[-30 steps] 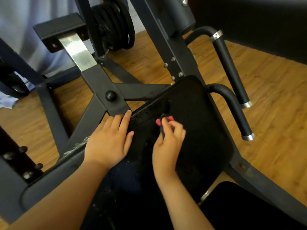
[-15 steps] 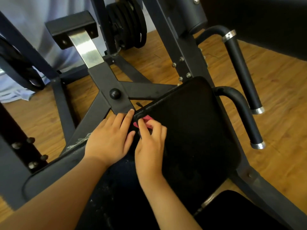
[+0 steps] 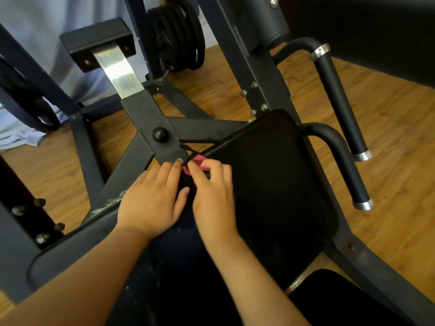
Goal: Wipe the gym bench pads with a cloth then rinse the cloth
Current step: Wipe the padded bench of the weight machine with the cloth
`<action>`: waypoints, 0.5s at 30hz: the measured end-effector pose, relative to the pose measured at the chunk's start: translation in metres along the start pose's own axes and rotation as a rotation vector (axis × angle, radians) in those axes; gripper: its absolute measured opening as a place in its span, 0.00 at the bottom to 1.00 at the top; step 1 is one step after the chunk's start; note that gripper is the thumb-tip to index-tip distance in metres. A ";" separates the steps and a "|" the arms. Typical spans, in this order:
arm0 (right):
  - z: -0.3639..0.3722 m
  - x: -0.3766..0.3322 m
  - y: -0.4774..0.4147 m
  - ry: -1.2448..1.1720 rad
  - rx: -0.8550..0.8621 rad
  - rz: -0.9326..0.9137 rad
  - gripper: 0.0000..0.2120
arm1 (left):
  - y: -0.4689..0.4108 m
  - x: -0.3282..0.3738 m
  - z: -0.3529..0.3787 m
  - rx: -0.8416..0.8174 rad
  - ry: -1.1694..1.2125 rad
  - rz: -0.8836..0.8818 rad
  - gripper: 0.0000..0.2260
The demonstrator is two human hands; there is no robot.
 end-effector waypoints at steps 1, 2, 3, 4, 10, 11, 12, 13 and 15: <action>-0.004 0.016 -0.004 0.009 0.022 0.050 0.22 | 0.000 0.000 0.000 0.004 -0.002 0.006 0.25; -0.010 0.032 -0.008 0.003 0.079 0.157 0.21 | 0.000 0.000 0.000 0.007 0.001 0.008 0.25; -0.015 0.046 -0.007 -0.022 0.144 0.283 0.21 | 0.000 0.000 -0.001 0.008 0.008 0.008 0.26; -0.017 0.051 0.000 -0.038 0.187 0.368 0.22 | 0.000 -0.001 -0.001 0.007 0.014 0.008 0.26; 0.000 -0.002 0.080 -0.116 0.054 0.248 0.25 | 0.001 0.000 -0.002 0.007 0.032 0.013 0.26; 0.000 0.001 0.083 -0.118 0.032 0.225 0.24 | 0.001 0.000 -0.003 0.010 0.034 0.014 0.26; -0.001 0.008 0.079 -0.111 0.040 0.231 0.24 | 0.001 0.000 -0.003 0.013 0.037 0.018 0.26; -0.004 0.021 0.072 -0.105 0.078 0.283 0.23 | 0.001 0.000 -0.003 0.014 0.040 0.019 0.25; -0.014 0.049 0.052 -0.092 0.210 0.450 0.22 | 0.001 0.000 -0.003 0.015 0.036 0.011 0.25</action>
Point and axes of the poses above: each hand's wrist, its own y-axis away from the middle knuckle, its own z-axis out of the palm, x = y × z, the point moved 5 cm from there along -y, towards the middle knuckle, and after that the axes turned 2 degrees about x, right-handed, at the moved point
